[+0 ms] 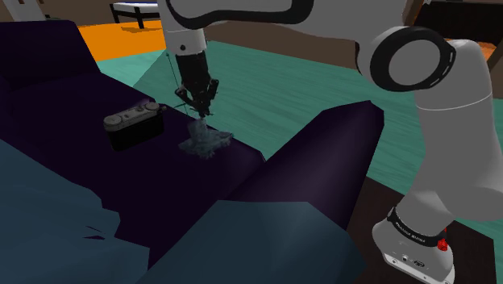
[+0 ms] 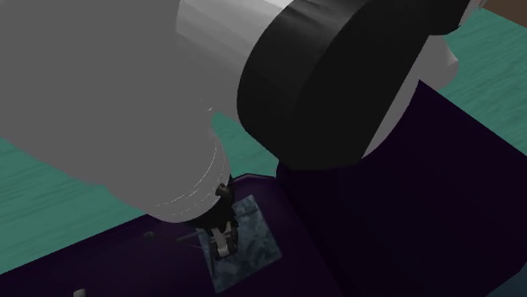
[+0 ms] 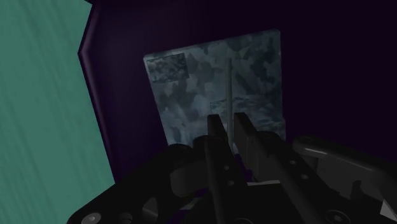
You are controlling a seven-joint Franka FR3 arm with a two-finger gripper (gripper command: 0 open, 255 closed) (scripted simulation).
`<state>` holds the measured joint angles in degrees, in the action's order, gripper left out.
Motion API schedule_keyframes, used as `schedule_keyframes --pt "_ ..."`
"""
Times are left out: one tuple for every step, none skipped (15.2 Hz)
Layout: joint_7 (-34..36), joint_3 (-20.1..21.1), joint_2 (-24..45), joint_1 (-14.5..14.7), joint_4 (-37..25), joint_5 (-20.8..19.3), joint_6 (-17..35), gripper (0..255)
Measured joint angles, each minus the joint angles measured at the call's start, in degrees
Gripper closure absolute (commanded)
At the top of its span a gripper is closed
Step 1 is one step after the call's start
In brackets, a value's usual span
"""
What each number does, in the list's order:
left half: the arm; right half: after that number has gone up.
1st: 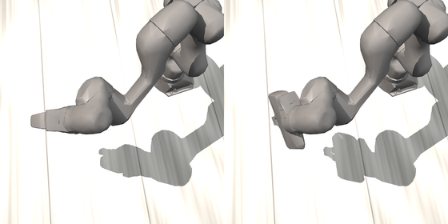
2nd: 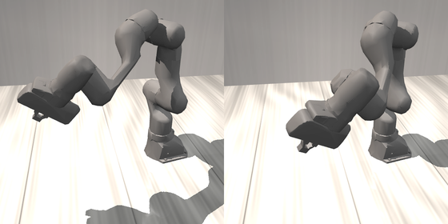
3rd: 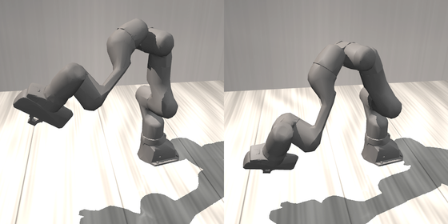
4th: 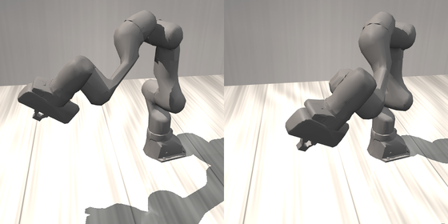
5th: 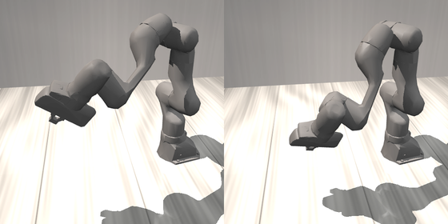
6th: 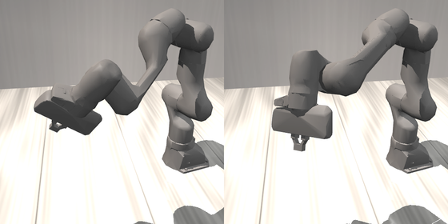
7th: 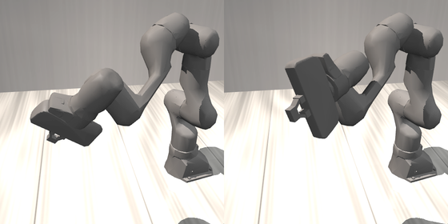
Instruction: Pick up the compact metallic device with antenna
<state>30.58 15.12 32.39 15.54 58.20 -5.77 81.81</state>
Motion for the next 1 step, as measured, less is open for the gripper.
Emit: schedule_keyframes --pt "0.02 0.00 0.17 0.10 -0.72 -0.04 -0.55 255"
